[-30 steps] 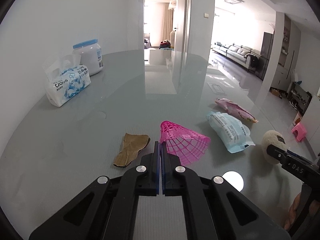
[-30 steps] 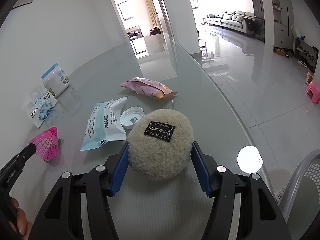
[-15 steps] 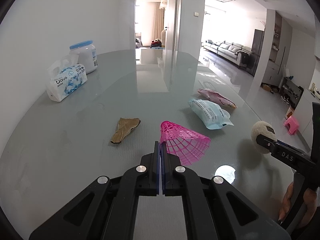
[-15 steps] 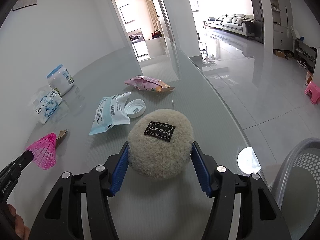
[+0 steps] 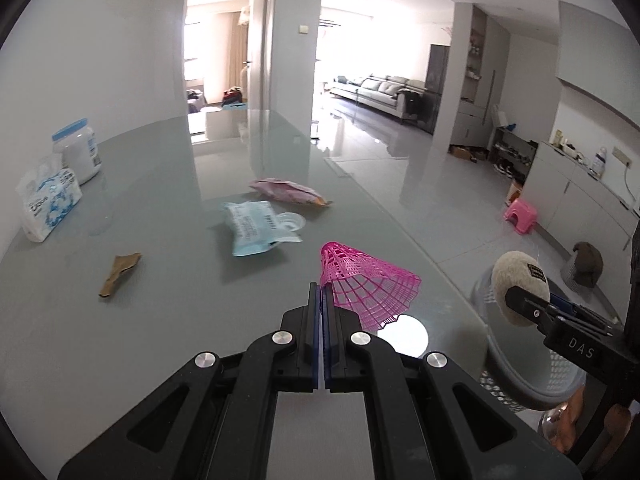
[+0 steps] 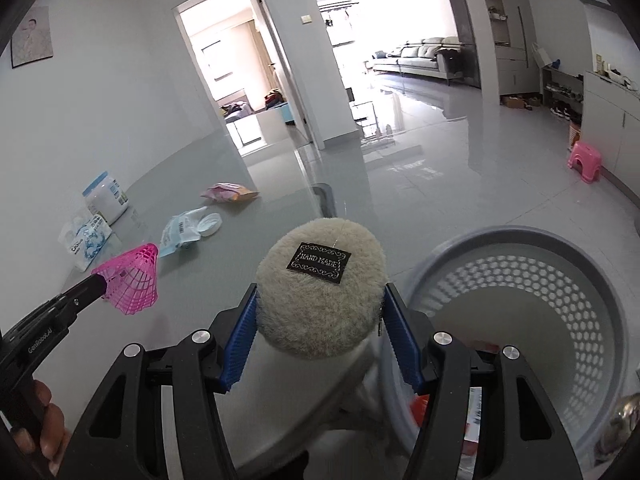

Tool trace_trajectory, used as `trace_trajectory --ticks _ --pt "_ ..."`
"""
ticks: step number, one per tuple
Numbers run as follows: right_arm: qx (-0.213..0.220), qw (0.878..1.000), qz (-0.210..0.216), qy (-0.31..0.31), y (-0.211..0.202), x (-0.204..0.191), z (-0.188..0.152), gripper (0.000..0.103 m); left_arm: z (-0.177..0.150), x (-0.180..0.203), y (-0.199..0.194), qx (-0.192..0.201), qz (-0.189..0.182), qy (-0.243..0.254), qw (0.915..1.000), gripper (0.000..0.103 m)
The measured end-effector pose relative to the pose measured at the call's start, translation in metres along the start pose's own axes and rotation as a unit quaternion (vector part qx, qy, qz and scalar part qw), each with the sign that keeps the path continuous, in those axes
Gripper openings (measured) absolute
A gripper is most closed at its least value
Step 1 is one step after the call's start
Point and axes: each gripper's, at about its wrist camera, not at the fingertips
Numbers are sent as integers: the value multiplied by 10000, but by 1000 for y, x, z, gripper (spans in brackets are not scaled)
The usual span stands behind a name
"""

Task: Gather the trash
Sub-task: 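Carry shuttlecock and ball over the grey basket and open both tools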

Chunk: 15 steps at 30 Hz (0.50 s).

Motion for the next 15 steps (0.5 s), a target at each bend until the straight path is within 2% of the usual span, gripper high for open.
trace_trajectory --ticks 5,10,15 --pt "-20 9980 -508 378 -33 57 -29 59 -19 64 9 -255 -544 392 9974 2" --pt "29 9941 -838 684 -58 103 -53 59 -45 127 18 -499 -885 885 9909 2" --pt "37 9922 -902 864 -71 130 -69 59 -61 170 32 -776 -1156 1154 9835 2"
Point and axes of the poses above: each gripper's, at about its wrist camera, not at the fingertips, and y roughly the way its jaws point, x to its right, z to its top, and after that the axes turned 13 degrees about -y, right-handed
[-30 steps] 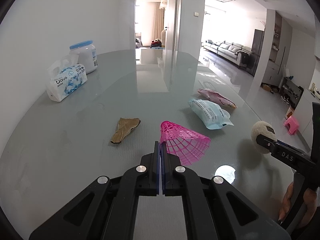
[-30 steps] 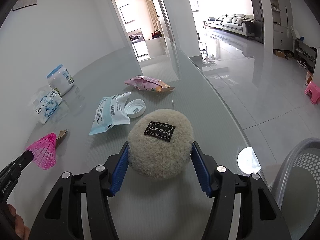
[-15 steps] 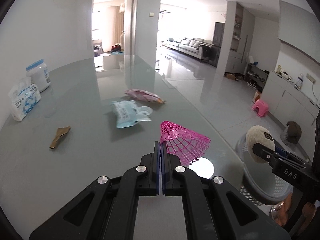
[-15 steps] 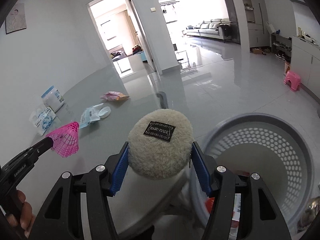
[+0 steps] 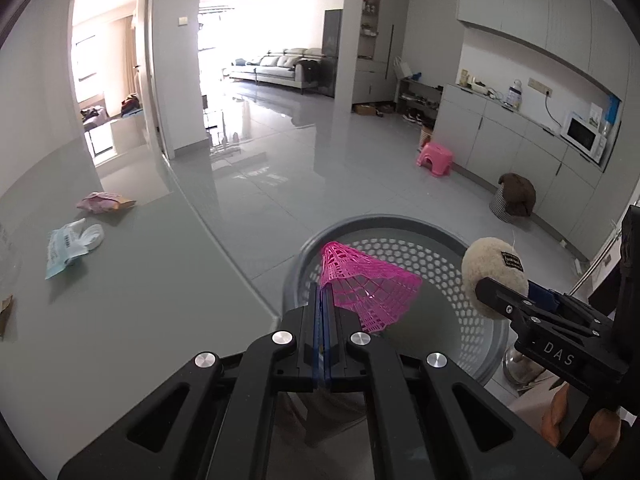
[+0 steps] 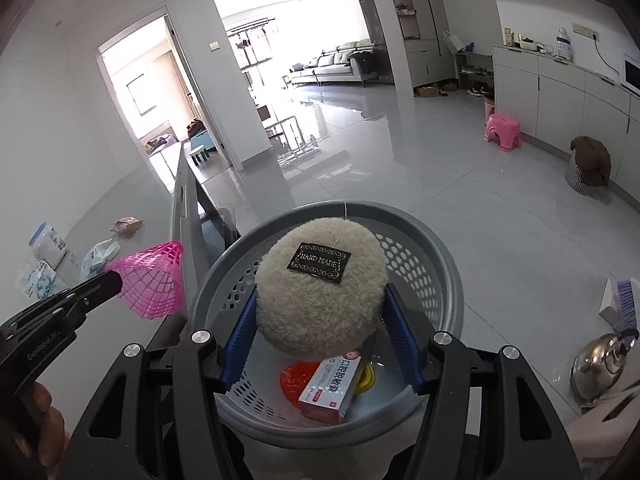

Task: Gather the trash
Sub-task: 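Carry shuttlecock and ball over the grey basket and open both tools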

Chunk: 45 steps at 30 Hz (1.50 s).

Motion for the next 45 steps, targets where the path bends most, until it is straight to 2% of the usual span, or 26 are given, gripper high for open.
trace_trajectory --ticks 7,12,17,27,29,31,34,36,37,45 --pt "-178 9998 48 111 8 16 -9 59 -7 27 36 -422 -227 175 9987 2" --pt "-404 9990 123 147 23 12 -12 59 -10 21 55 -620 -144 180 9978 2" --pt "-452 9986 214 186 30 7 -13 59 -9 17 69 -825 -73 120 9965 2" --pt "-574 9974 306 314 41 17 -13 59 -9 14 67 -827 -6 65 9966 6" --pt "-530 9976 283 336 40 17 -13 61 -8 14 66 -837 1 42 9965 6" --pt "-477 9978 301 360 37 19 -14 68 -7 13 64 -829 -7 7 9966 6" --pt "-430 9978 311 391 35 21 -13 75 -7 12 60 -784 9 -8 9969 23" --pt "-406 9979 302 397 33 21 -12 75 -6 10 56 -694 49 -41 9976 48" --pt "-387 9980 301 407 32 22 -12 75 -6 8 54 -638 53 -69 9979 51" --pt "-320 9981 344 388 29 17 -10 75 -4 -2 47 -604 112 -197 9979 53"
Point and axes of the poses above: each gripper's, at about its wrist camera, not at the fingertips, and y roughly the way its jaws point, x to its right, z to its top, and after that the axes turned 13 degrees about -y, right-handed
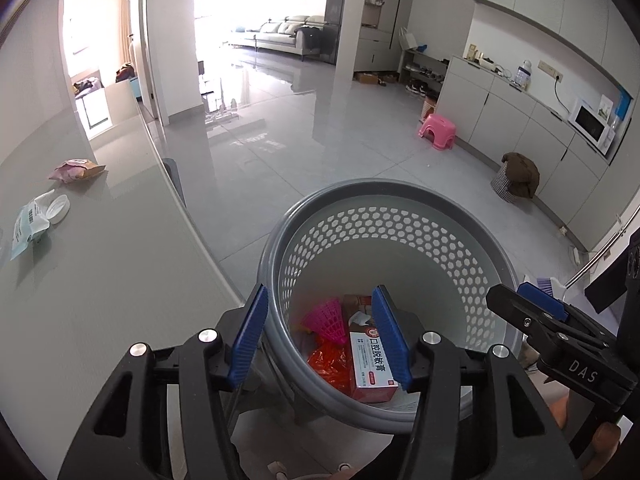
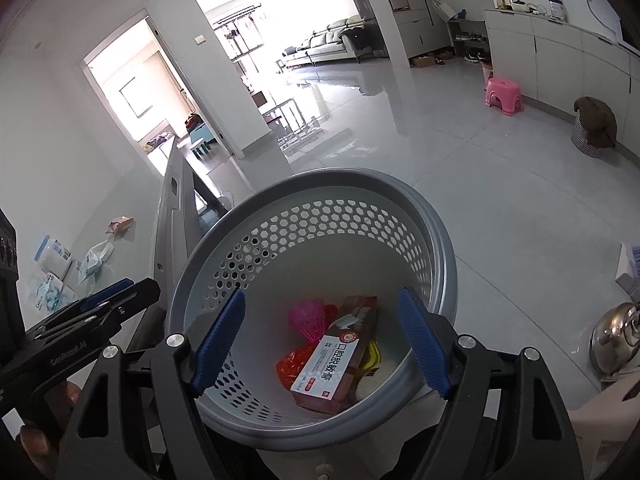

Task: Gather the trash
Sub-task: 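Carry shuttlecock and ball over the grey basket and open both tools, then grasp the brown leaf with the left tool while the right tool grasps the wipes packet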

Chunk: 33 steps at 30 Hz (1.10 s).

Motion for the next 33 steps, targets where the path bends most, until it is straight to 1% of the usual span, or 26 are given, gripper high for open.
trace_trajectory --ticks 9,15,17,19,26,31,33 --pt "58 10000 22 6 -4 -8 3 75 -2 -5 -7 59 -51 -19 10000 54" --pt "135 9999 32 -64 -9 -18 6 75 4 -11 -17 167 -63 -91 9998 54" --pt "166 9998 29 -90 -11 -23 7 75 5 -14 -21 220 -51 -118 9997 57" --pt "190 9997 55 -105 -11 -28 8 75 7 -19 -26 280 -10 -136 9995 58" --pt "276 9990 188 -294 -12 -54 17 75 16 -50 -50 515 134 -318 9981 58" --pt "348 9978 374 -434 -8 -79 25 77 20 -82 -69 700 393 -507 9955 62" --pt "357 9970 480 -484 -4 -90 29 77 18 -96 -75 754 497 -601 9941 65"
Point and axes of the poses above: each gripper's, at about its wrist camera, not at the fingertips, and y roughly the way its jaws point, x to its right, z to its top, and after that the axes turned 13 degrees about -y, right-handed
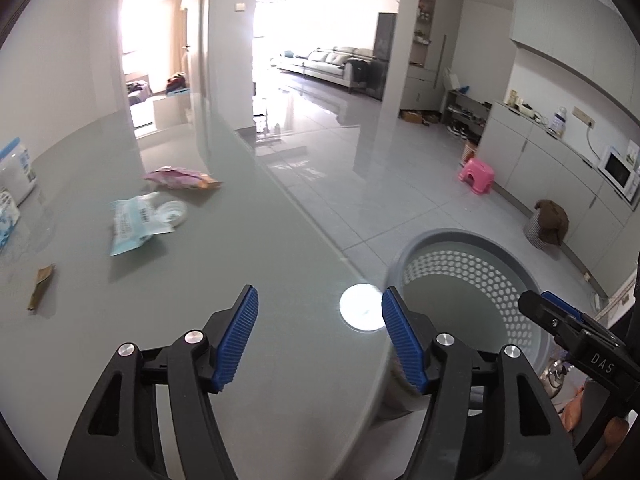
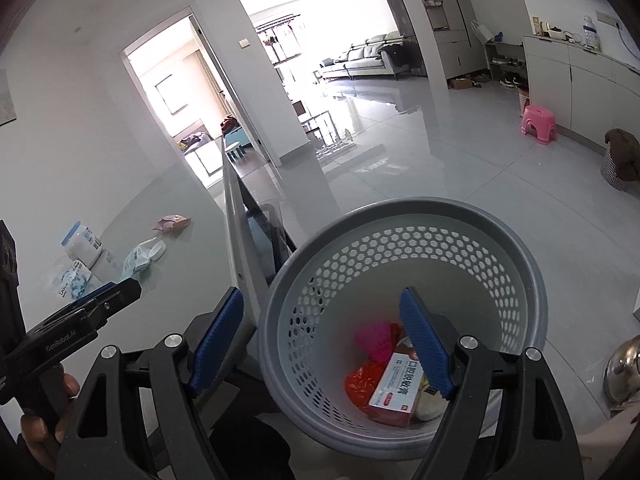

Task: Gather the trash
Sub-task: 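Grasp the brown leaf with the left tool while the right tool grasps the wipes packet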

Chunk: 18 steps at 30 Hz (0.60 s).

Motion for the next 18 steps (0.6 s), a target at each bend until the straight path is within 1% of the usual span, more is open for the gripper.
trace_trajectory --ticks 2,5,9,11,15,17,18 --pt "-12 9999 113 -74 7 -13 5 77 3 -17 -6 68 97 -128 9998 66" --pt "-23 9994 244 -227 16 -34 13 77 6 -44 -15 190 304 -339 9988 72" --pt "-54 9983 402 -426 27 -60 19 77 9 -85 -26 319 649 -631 9954 73" --pt "-121 9962 558 -663 40 -87 25 78 10 -108 -31 389 837 -765 9928 74" --pt "-217 9923 767 -949 57 -123 33 78 13 -153 -41 543 1266 -1041 9850 74" --pt "-256 9898 859 -1106 65 -143 36 78 15 -176 -46 593 1415 -1181 9811 74" --pt "-268 9888 888 -1170 68 -150 37 78 16 -187 -47 606 1492 -1243 9791 75"
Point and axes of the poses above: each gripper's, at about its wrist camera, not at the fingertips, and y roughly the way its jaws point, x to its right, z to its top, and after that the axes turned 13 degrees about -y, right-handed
